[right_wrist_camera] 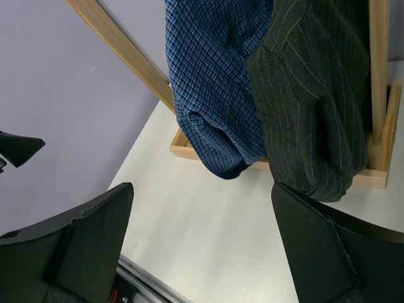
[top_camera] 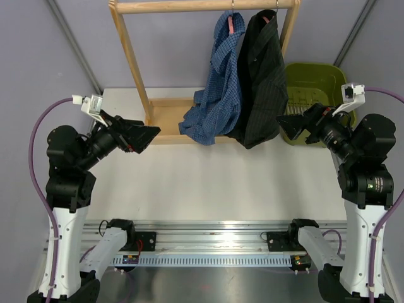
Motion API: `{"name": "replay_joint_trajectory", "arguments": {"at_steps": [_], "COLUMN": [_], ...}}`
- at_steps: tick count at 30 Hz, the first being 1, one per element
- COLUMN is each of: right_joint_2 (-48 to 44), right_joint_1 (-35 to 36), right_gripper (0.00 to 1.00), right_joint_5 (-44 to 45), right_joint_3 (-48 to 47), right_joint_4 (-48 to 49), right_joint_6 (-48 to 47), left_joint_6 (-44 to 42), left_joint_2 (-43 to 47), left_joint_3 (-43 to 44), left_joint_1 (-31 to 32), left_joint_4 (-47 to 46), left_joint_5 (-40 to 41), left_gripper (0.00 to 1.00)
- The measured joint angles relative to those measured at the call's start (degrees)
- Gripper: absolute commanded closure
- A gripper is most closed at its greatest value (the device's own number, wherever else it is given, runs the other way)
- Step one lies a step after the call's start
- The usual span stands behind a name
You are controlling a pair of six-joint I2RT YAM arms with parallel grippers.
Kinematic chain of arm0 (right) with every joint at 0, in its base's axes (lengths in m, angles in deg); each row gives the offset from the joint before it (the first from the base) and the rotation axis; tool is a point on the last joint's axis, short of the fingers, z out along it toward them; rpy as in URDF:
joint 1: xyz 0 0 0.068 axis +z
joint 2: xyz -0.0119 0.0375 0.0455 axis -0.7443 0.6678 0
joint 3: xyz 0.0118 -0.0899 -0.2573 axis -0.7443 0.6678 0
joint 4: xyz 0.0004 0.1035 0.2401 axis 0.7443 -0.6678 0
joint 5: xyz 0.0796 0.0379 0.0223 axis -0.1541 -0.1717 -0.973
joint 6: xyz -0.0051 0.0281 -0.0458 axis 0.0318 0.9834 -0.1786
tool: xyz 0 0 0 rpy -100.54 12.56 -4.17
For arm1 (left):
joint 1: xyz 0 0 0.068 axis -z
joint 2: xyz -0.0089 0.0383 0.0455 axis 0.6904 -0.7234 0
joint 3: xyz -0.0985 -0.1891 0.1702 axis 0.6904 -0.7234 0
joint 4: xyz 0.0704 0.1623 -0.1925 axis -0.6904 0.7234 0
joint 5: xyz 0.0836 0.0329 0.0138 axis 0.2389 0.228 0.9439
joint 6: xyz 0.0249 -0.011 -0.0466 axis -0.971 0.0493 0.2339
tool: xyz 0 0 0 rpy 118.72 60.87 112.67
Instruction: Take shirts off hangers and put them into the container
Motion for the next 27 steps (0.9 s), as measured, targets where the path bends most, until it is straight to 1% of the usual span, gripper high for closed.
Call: {"name": "replay_joint_trajectory", "arguments": {"at_steps": [6,7,9,12,15,16,20,23,27], "right_joint_2": [1.03,2.78,8.52,19.26,27.71,30.36,40.63,45.55,48.63], "right_joint_1": [0.0,0.0,0.02,0.07,0.04,0.04,0.04,0.42,3.34], "right_gripper": [0.01,0.01,0.01,0.01,0.01,0.0,0.01,0.01,0.0], "right_joint_5": [1.27,1.75,3.43,8.57,13.35,14.45,16.28,16.28,16.26], "right_joint_3": [-1.25,-3.69,-11.56,-25.66,-33.59,-36.7,-50.6,-57.92,-62.55], "right_joint_4": [-0.04,-1.9,-5.44,-8.68,-11.52,-13.84,-19.74,-23.26,-26.14], "right_joint_6": [-0.07,-0.63,-1.75,-3.72,-5.2,-5.68,-8.28,-10.73,-13.84], "left_joint_6": [0.55,0.76,1.14,1.66,1.84,1.92,1.97,2.19,2.82], "left_joint_2": [0.02,0.0,-0.04,-0.22,-0.42,-0.39,-0.37,-0.2,-0.02], "left_joint_3": [-2.08,-2.75,-3.85,-4.68,-5.16,-5.33,-5.57,-6.51,-8.37], "left_joint_1": [0.0,0.02,0.02,0.02,0.02,0.02,0.07,0.07,0.07], "left_joint_4": [-3.13,-3.74,-4.35,-5.01,-5.66,-5.88,-6.43,-7.48,-8.66], "left_joint_5": [-2.23,-2.49,-2.99,-3.56,-3.65,-3.65,-3.69,-3.8,-4.31], "left_gripper": [0.01,0.01,0.01,0.01,0.01,0.01,0.01,0.01,0.01]}}
